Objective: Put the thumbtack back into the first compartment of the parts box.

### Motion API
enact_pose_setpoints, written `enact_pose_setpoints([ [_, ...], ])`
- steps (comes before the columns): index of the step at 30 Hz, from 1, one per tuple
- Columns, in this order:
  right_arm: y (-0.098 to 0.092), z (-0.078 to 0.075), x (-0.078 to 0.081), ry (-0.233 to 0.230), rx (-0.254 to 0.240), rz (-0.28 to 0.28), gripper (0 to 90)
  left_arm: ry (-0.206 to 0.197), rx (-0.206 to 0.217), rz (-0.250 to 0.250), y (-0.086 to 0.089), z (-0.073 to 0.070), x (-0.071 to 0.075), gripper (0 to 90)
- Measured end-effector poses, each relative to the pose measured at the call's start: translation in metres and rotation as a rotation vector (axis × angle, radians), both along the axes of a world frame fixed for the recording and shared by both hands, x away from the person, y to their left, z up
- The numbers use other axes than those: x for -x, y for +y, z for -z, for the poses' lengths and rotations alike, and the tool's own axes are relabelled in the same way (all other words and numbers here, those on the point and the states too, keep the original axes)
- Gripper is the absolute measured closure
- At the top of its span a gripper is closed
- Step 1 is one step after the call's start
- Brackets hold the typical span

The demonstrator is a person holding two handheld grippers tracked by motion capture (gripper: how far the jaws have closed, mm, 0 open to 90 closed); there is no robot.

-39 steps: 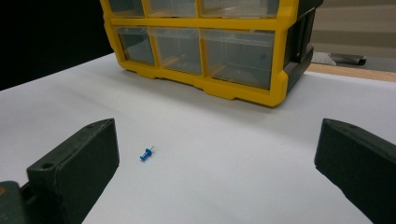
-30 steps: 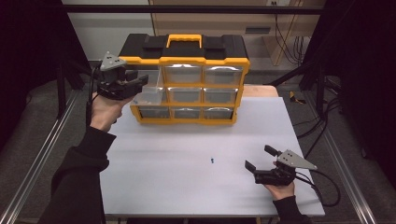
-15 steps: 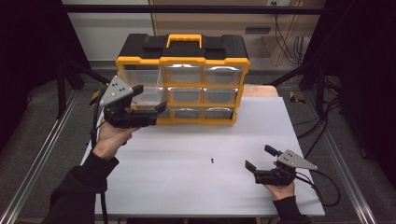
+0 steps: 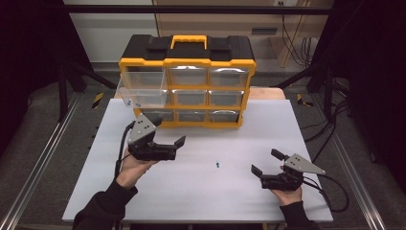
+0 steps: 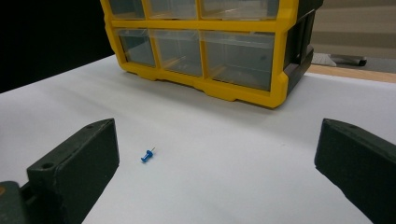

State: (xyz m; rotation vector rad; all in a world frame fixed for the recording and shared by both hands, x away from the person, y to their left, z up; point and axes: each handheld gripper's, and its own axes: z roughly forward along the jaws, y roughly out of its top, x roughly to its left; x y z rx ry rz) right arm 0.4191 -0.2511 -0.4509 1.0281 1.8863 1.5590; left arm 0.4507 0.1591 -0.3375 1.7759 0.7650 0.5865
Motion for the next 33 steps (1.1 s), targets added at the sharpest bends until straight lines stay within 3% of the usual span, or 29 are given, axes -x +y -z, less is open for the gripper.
enact_pose_setpoints([
  [10, 0.0, 0.0, 0.0, 0.003, -0.002, 0.001, 0.7, 0.094, -0.017, 0.029, -0.03, 0.049, -0.009, 3.8],
  [14, 0.0, 0.0, 0.0, 0.003, -0.002, 0.001, 0.7, 0.113, -0.057, 0.034, -0.039, 0.063, -0.013, 3.7],
  [20, 0.0, 0.0, 0.0, 0.001, -0.002, -0.001, 0.7, 0.146, -0.078, 0.017, -0.059, 0.086, -0.02, 3.8],
  [33, 0.001, 0.0, 0.001, 0.006, -0.01, 0.003, 0.7, 0.188, -0.108, 0.022, -0.089, 0.112, -0.028, 4.7],
])
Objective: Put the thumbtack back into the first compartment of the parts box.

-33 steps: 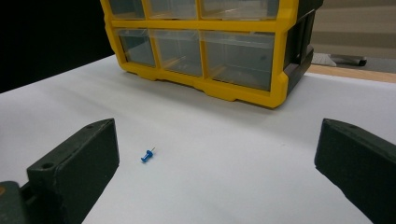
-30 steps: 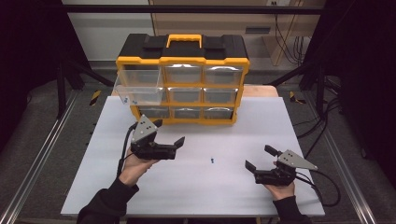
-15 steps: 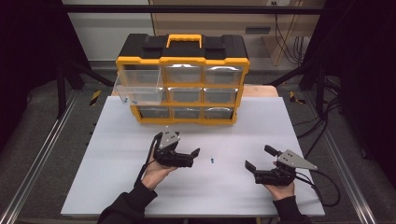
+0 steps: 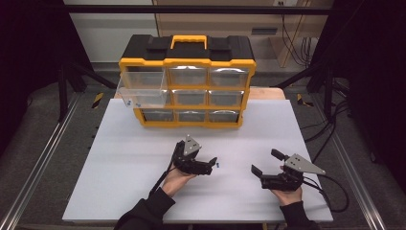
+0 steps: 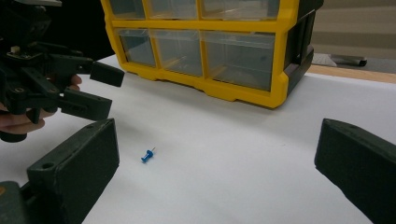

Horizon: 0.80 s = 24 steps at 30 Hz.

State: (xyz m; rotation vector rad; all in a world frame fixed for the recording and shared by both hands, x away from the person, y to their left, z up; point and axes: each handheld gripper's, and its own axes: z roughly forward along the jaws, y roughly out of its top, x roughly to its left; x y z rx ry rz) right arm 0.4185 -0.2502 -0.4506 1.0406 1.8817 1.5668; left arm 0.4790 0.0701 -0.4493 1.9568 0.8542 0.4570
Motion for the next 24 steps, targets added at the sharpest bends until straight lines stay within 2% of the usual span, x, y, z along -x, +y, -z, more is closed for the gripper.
enact_pose_setpoints([
  [9, 0.0, 0.0, 0.0, -0.001, -0.003, 0.002, 0.7, 0.01, -0.035, -0.022, -0.02, 0.012, 0.0, 9.6],
  [12, 0.0, 0.0, 0.0, 0.002, -0.005, 0.002, 0.7, 0.032, -0.049, -0.023, -0.028, 0.016, 0.0, 13.0],
  [17, 0.0, 0.0, 0.0, 0.002, -0.006, 0.003, 0.7, 0.065, -0.08, -0.022, -0.033, 0.023, 0.0, 22.3],
  [19, 0.0, 0.0, 0.0, 0.0, -0.004, 0.001, 0.7, 0.078, -0.09, -0.04, -0.034, 0.026, -0.001, 26.1],
  [20, 0.0, 0.0, 0.0, 0.001, -0.006, 0.002, 0.7, 0.092, -0.076, -0.039, -0.035, 0.027, -0.001, 30.3],
  [22, 0.0, 0.0, 0.0, 0.001, -0.005, 0.002, 0.7, 0.097, -0.09, -0.041, -0.036, 0.028, -0.001, 35.4],
  [24, 0.0, 0.0, 0.0, 0.002, 0.0, 0.001, 0.7, 0.105, -0.086, -0.045, -0.038, 0.029, 0.0, 40.9],
])
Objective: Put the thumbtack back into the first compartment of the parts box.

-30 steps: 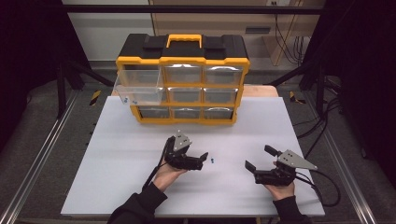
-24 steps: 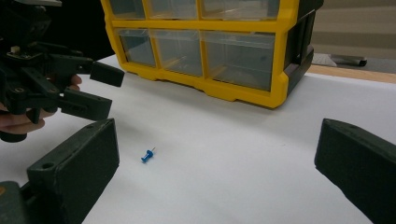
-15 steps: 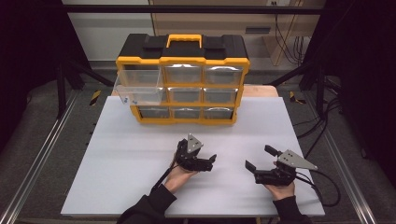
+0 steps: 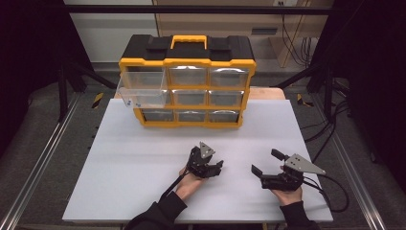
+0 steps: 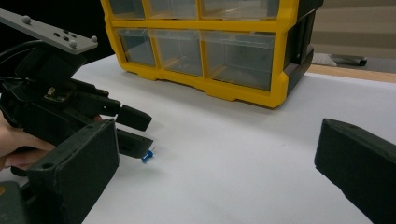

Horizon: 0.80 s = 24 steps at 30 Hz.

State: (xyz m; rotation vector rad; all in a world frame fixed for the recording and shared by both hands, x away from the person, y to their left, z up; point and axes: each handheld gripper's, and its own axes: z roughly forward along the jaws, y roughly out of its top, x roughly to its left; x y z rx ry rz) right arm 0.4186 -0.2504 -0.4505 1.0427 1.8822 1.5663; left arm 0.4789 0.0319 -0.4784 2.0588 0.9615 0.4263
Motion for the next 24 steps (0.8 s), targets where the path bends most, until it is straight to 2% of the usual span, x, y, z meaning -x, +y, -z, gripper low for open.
enact_pose_setpoints([
  [3, 0.0001, -0.0004, 0.0001, -0.001, -0.007, 0.002, 0.7, 0.004, -0.008, -0.007, -0.0024, 0.0016, 0.0008, 47.9],
  [9, -0.0001, -0.0003, 0.0, -0.002, -0.005, -0.001, 0.7, 0.029, -0.019, -0.009, -0.0057, 0.0059, 0.0004, 56.0],
  [13, 0.0005, -0.0009, 0.0008, 0.005, -0.024, -0.005, 0.7, 0.015, -0.036, -0.007, -0.0072, 0.0057, 0.0019, 62.1],
  [14, -0.0002, -0.0006, 0.0004, 0.0, -0.01, -0.002, 0.8, 0.014, -0.037, -0.005, -0.0073, 0.0057, 0.0023, 63.6],
  [21, -0.0002, -0.0006, 0.0004, 0.0, -0.011, -0.002, 0.8, 0.005, -0.049, -0.01, -0.009, 0.0065, 0.0033, 74.1],
  [23, -0.0001, -0.0007, 0.0005, 0.001, -0.012, -0.002, 0.8, -0.007, -0.067, -0.001, -0.0088, 0.0066, 0.0034, 77.3],
  [24, -0.0001, -0.0008, 0.0005, 0.0, -0.013, -0.002, 0.8, -0.009, -0.06, -0.004, -0.0093, 0.007, 0.0034, 78.5],
])
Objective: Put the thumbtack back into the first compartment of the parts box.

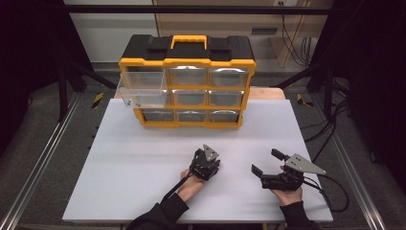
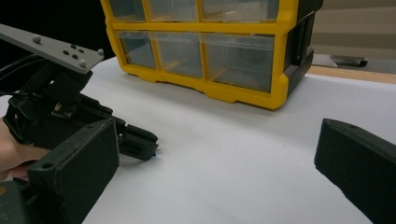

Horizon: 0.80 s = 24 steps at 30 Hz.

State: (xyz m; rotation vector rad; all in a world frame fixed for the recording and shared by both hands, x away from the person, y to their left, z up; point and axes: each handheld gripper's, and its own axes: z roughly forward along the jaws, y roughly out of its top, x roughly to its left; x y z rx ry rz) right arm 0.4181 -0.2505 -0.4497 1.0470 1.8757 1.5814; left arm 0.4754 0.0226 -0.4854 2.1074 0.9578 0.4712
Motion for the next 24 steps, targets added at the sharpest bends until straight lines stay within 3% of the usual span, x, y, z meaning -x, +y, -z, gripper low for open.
enact_pose_setpoints([
  [5, 0.0, 0.0, 0.0, 0.001, 0.003, -0.001, 0.8, -0.002, -0.018, 0.024, 0.0, -0.001, -0.001, 84.0],
  [14, 0.0, 0.0, 0.0, -0.001, 0.001, 0.0, 0.8, 0.027, 0.027, 0.046, 0.008, -0.002, -0.006, 84.9],
  [24, 0.0, 0.0, 0.0, -0.002, 0.002, 0.004, 0.8, 0.007, 0.067, 0.072, 0.03, -0.027, 0.001, 84.8],
])
